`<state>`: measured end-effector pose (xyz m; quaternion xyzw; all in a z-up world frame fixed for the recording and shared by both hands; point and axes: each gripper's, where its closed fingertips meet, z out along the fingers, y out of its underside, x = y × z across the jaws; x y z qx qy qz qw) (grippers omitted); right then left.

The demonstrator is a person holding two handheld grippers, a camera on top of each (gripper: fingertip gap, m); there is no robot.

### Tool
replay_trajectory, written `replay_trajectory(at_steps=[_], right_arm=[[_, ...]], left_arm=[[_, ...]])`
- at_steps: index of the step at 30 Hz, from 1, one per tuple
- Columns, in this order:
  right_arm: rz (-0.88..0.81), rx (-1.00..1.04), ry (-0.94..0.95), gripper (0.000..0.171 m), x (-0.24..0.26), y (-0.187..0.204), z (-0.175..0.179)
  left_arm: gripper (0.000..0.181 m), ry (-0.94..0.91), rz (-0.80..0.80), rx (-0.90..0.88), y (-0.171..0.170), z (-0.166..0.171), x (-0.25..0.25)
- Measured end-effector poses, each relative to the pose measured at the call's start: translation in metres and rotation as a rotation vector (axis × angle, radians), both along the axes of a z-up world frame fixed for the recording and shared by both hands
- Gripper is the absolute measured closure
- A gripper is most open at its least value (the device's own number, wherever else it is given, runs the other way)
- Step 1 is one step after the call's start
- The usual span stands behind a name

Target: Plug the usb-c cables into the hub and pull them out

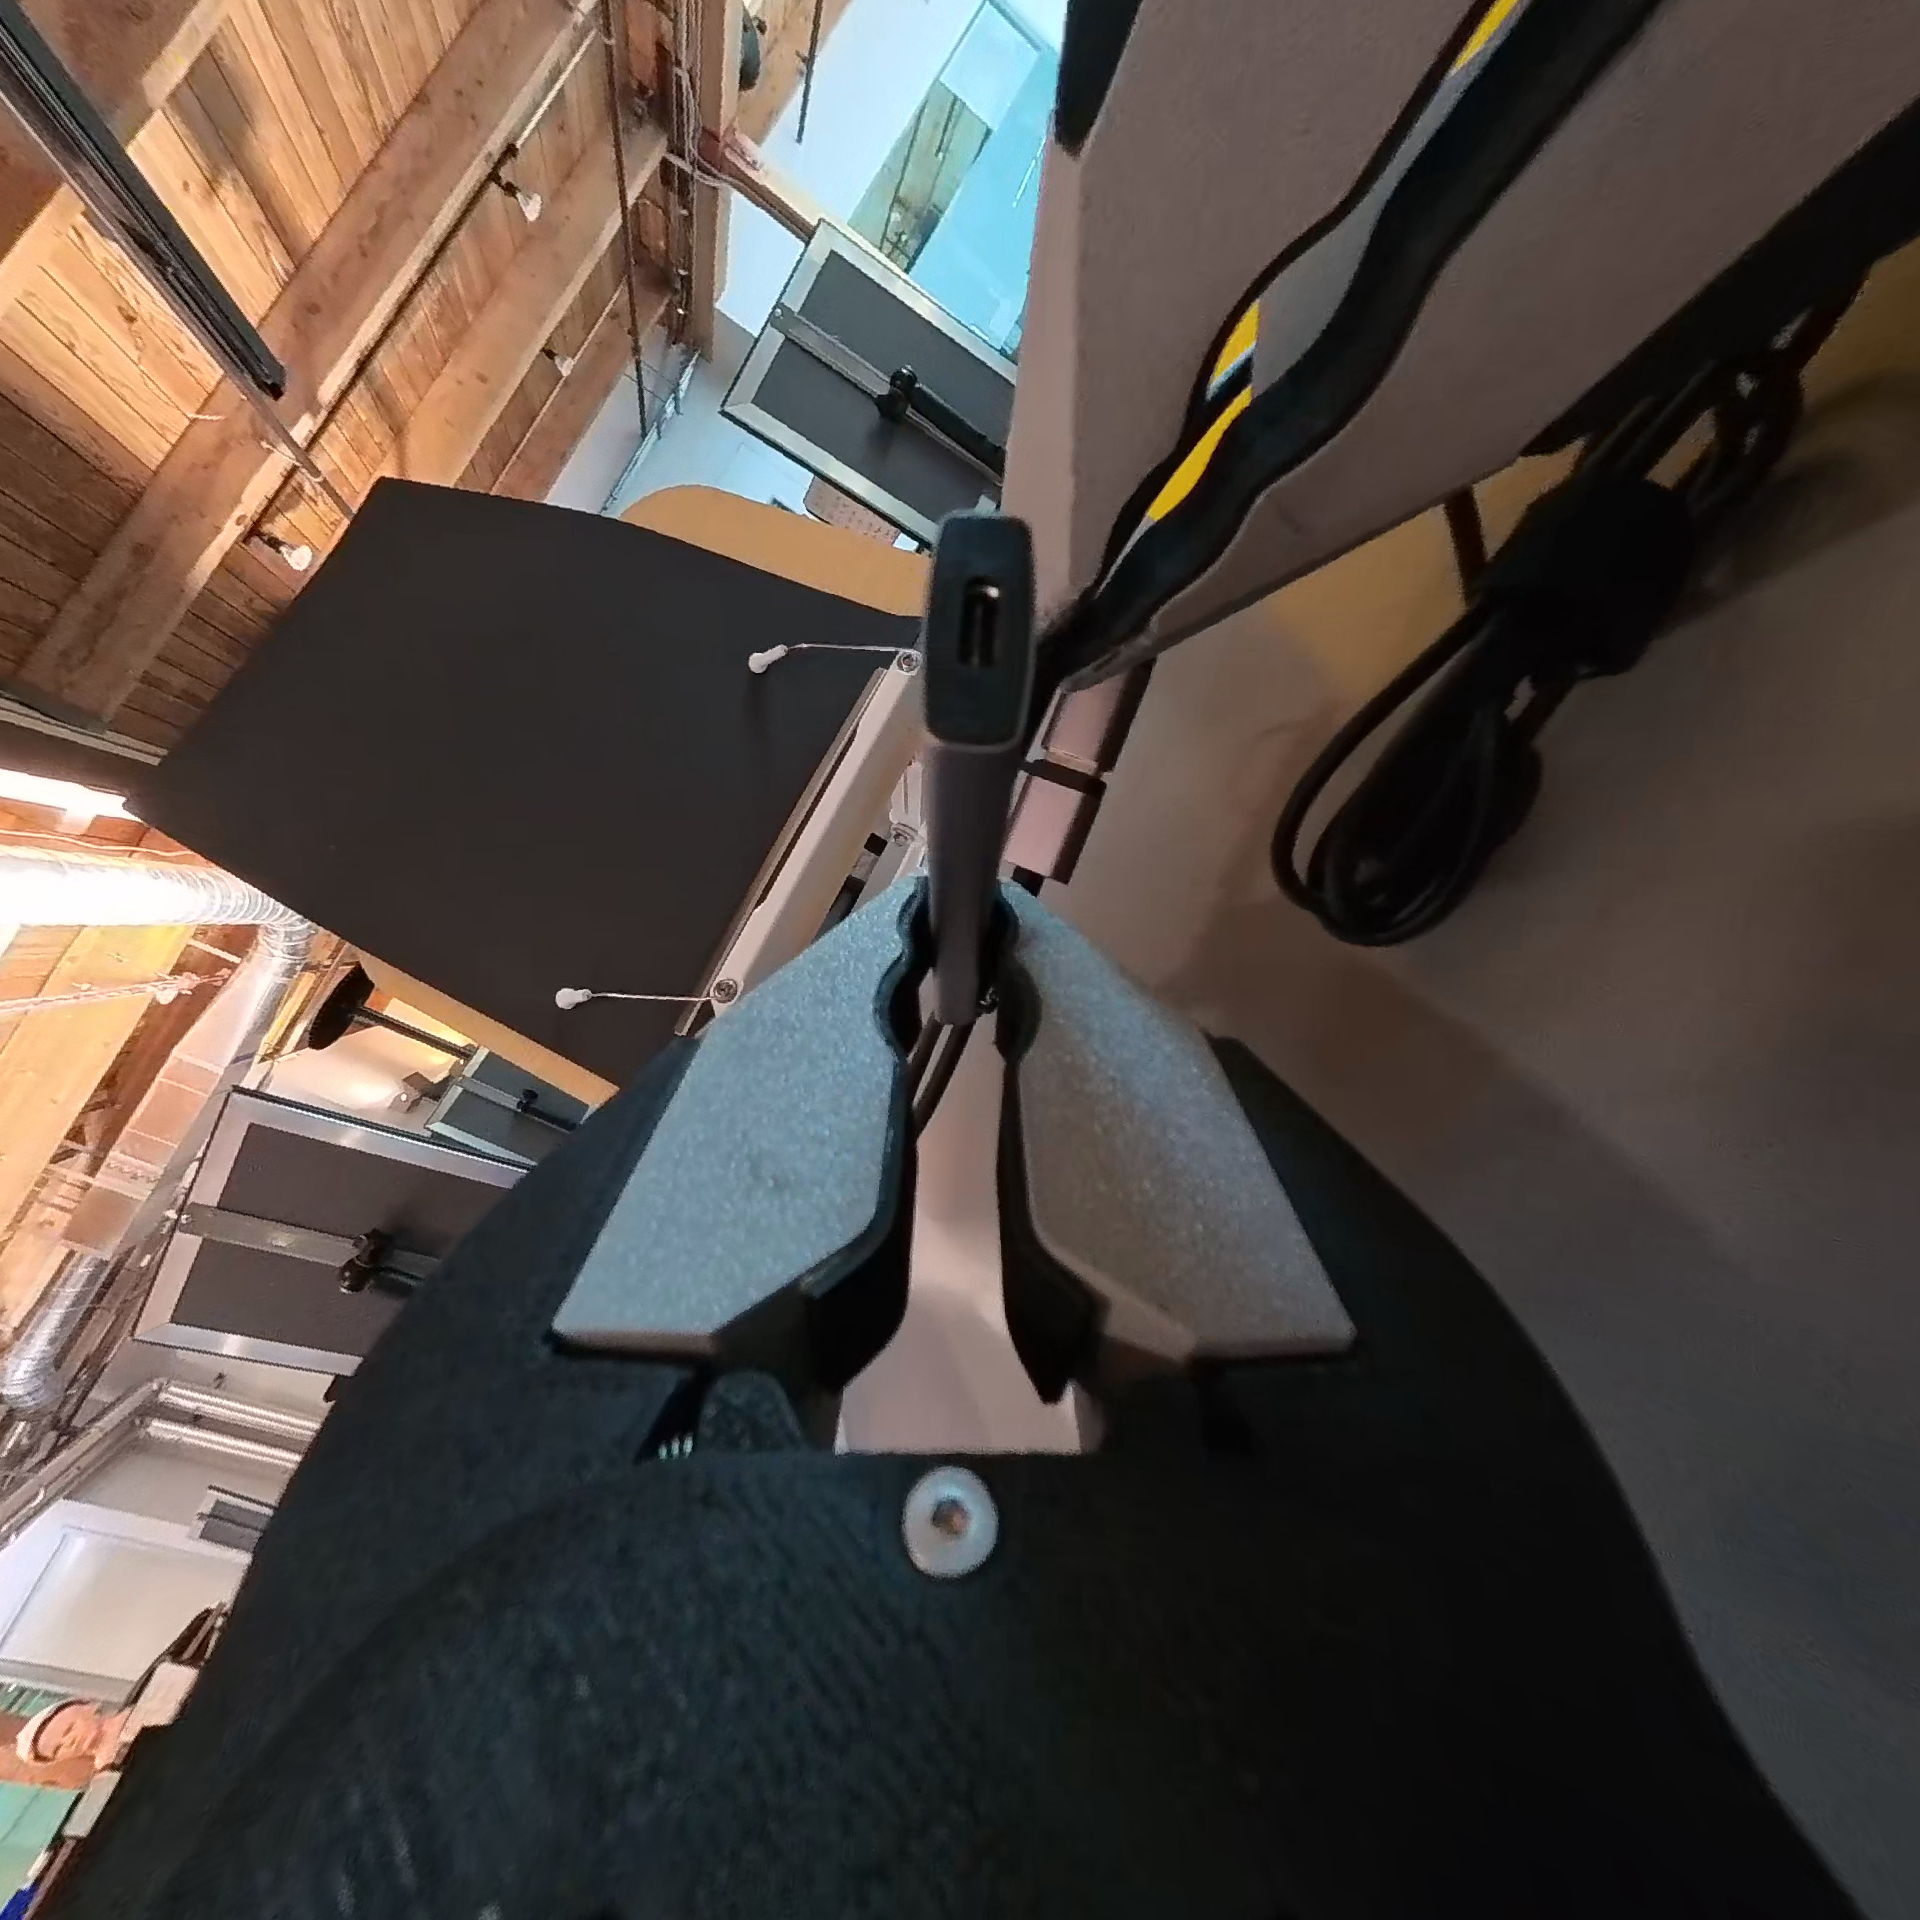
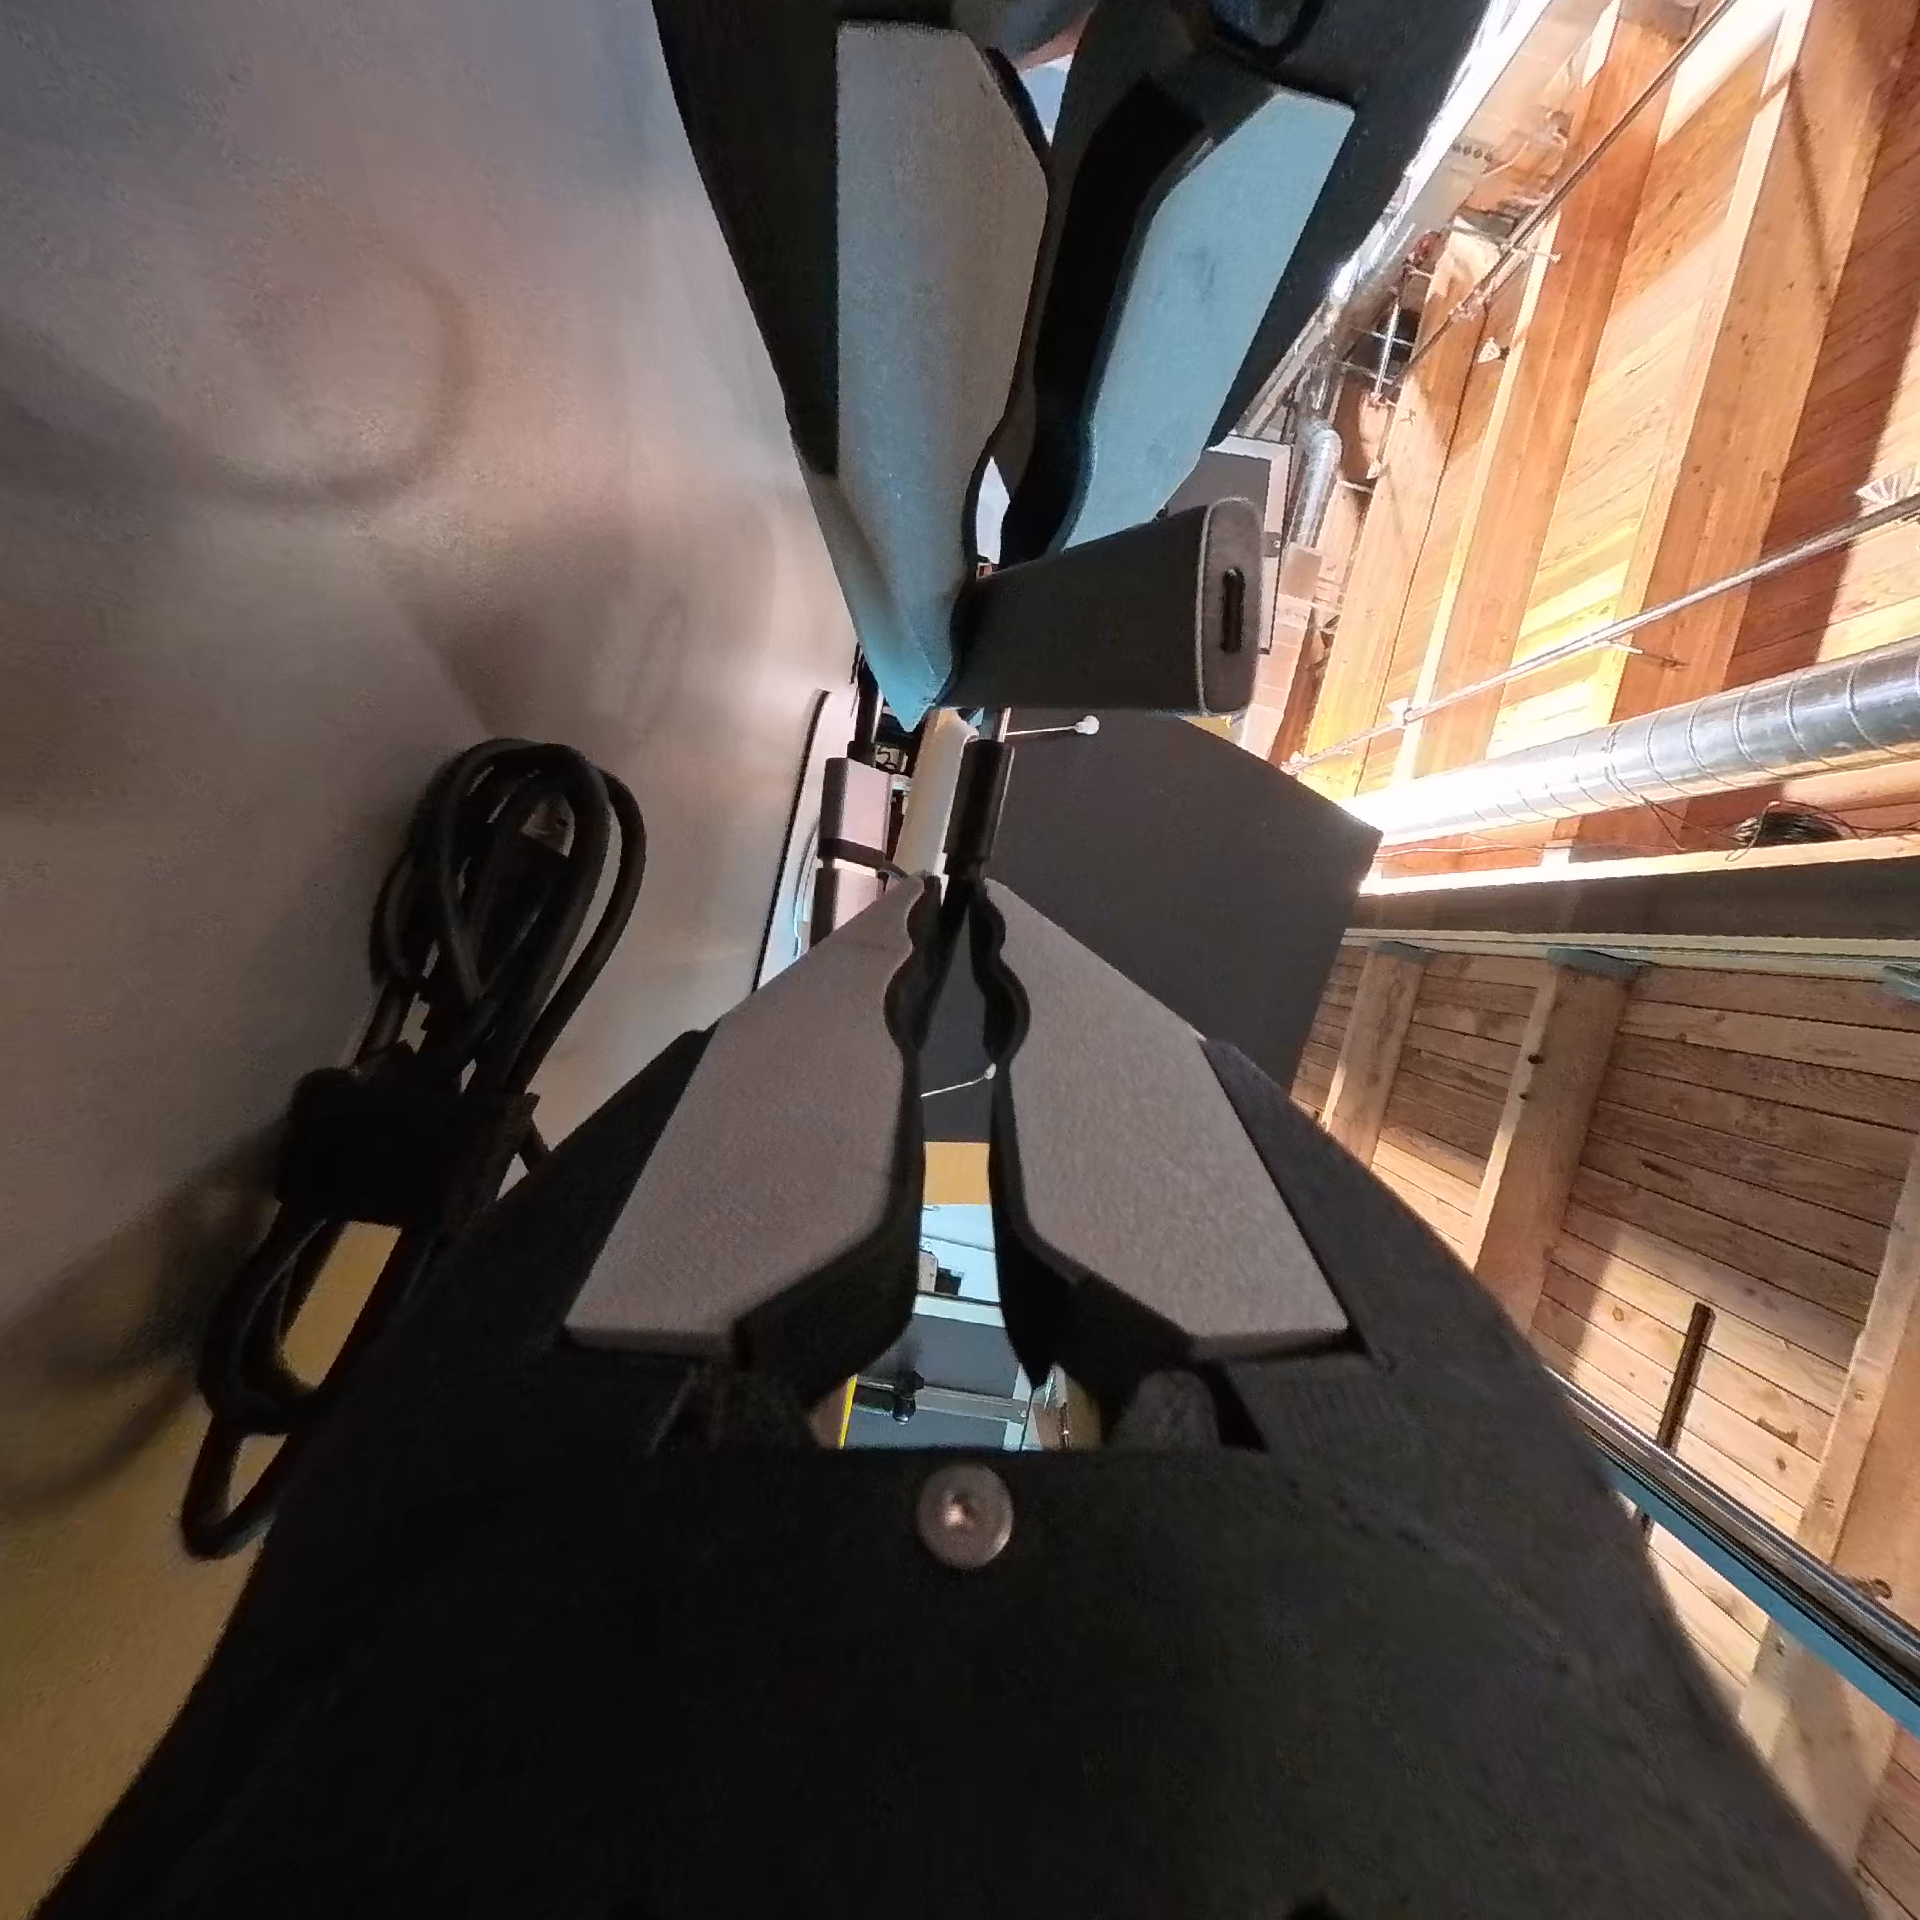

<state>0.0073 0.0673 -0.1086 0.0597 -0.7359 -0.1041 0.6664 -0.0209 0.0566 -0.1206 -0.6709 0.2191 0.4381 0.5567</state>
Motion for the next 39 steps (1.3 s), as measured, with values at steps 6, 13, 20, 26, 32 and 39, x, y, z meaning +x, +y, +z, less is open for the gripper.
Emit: replay_trajectory(at_steps=[6,13,20,26,32,39], right_arm=[[-0.003,0.025,0.003,0.169,0.001,-0.001,-0.001],[0.045,0.018,-0.033,0.169,0.007,-0.008,-0.002],[0.039,0.032,-0.036,0.169,0.005,-0.005,-0.004],[0.007,0.076,-0.037,0.170,0.004,-0.005,-0.006],[-0.008,0.107,-0.048,0.171,0.005,-0.014,-0.011],[-0.056,0.076,-0.039,0.170,0.000,-0.006,-0.008]], left_arm=[[0.175,0.018,0.011,-0.019,0.000,-0.003,0.000],[0.175,0.037,0.019,-0.031,0.001,-0.004,0.000],[0.174,0.055,0.017,-0.046,0.002,-0.006,0.002],[0.174,0.107,0.048,-0.079,0.002,-0.010,0.001],[0.174,0.179,0.075,-0.109,0.005,-0.013,0.004],[0.175,0.111,0.061,-0.091,0.004,-0.012,0.004]])
